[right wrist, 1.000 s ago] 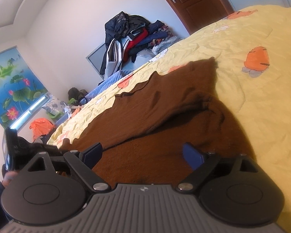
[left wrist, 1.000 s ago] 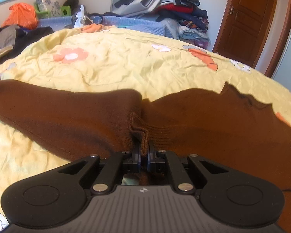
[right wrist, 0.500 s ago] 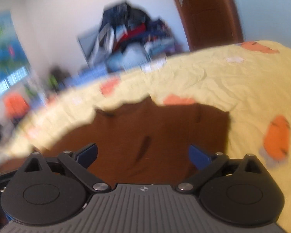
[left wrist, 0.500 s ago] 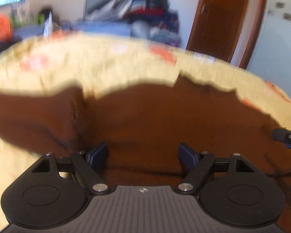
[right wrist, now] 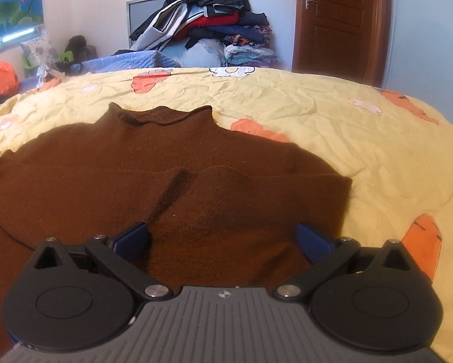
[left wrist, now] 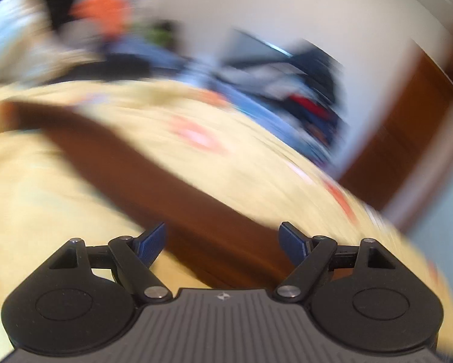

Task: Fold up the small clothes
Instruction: 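Grasp the other sweater sleeve with the left tool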

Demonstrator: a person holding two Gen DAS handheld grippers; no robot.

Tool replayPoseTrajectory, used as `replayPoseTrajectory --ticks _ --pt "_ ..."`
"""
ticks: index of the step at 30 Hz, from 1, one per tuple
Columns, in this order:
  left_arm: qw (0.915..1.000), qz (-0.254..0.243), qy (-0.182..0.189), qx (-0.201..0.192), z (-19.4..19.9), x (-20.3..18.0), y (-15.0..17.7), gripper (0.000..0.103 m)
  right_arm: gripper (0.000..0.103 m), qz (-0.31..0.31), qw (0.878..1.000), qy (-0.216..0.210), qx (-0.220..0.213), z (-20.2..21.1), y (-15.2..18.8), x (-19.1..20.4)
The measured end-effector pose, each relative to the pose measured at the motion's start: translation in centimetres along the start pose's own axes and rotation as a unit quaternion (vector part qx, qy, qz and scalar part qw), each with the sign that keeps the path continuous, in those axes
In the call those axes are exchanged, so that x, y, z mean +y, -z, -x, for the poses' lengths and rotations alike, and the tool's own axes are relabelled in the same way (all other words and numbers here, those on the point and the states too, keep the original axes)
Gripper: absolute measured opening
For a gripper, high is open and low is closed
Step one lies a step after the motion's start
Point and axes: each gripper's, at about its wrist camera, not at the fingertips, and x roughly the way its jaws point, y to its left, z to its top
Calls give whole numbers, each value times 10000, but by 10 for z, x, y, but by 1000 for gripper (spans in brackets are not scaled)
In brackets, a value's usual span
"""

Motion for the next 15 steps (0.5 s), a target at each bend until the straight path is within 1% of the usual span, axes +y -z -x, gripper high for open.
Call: replayPoseTrajectory --ticks 1,2,4,6,7,9,10,12,13,15 --pt "9987 465 -162 -131 2 25 -15 82 103 -15 10000 -8 -8 0 0 -1" --pt "9948 943 -264 -282 5 50 -28 82 103 -22 10000 -13 -12 -1 -1 -1" --pt "9819 1736 -456 -601 11 93 -47 81 103 -35 10000 -16 -19 -1 -1 -1" --pt "9695 2280 -490 -751 13 125 -57 81 103 -47 10000 -15 -24 -1 -1 -1" --pt "9654 2480 -385 -710 10 137 -61 81 103 -48 10000 -12 -26 -1 -1 -1" --pt "9612 2672 -234 -645 3 150 -65 81 103 -50 10000 -6 -26 -1 -1 -1" --pt "9605 2707 -183 -615 -2 153 -65 81 103 -53 10000 -2 -27 -1 -1 -1" --pt "9589 2766 -190 -601 -14 156 -68 80 103 -55 10000 3 -27 -2 -1 -1" --pt "9596 2721 -229 -672 -18 156 -72 80 103 -52 10000 2 -26 -2 -1 -1" --pt "9625 2626 -252 -631 -29 153 -80 80 103 -48 10000 6 -26 -2 -1 -1"
